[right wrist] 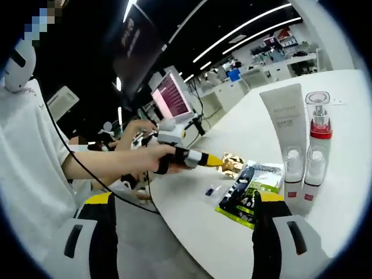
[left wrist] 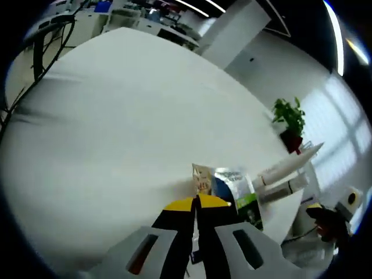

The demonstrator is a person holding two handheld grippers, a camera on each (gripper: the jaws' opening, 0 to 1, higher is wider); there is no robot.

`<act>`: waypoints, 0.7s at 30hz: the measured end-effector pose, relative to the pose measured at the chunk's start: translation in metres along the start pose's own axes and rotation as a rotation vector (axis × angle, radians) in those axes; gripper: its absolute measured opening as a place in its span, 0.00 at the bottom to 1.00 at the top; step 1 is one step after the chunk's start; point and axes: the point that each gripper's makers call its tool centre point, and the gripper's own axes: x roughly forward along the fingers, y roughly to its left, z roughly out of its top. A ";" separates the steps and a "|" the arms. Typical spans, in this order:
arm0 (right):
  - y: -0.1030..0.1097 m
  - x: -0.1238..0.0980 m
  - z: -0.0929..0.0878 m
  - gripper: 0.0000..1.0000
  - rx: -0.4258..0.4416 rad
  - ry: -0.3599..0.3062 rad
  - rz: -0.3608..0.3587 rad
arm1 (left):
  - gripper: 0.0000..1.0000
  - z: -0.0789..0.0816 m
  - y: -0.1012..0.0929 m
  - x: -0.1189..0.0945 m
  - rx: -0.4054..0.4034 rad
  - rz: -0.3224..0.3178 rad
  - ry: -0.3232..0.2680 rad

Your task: Arrange the skincare products in the storage area until every visible bottle or jar stands upright without overlapping.

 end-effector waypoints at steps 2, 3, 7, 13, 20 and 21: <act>0.000 0.000 -0.001 0.96 0.001 0.002 -0.002 | 0.04 -0.003 0.003 0.003 0.002 0.014 0.016; -0.001 0.000 -0.002 0.96 0.003 0.003 -0.004 | 0.04 -0.003 0.004 0.003 0.004 0.018 0.020; -0.004 -0.001 -0.001 0.95 0.007 -0.002 -0.012 | 0.04 -0.005 0.006 0.004 0.019 0.032 0.030; -0.006 -0.001 -0.001 0.95 0.010 0.000 -0.017 | 0.03 -0.006 0.009 0.004 0.059 0.049 0.041; -0.005 0.000 -0.002 0.95 0.008 0.005 -0.015 | 0.03 -0.008 0.011 0.005 0.101 0.061 0.058; -0.005 0.000 -0.002 0.95 0.007 0.006 -0.015 | 0.04 -0.007 0.010 0.005 0.103 0.064 0.059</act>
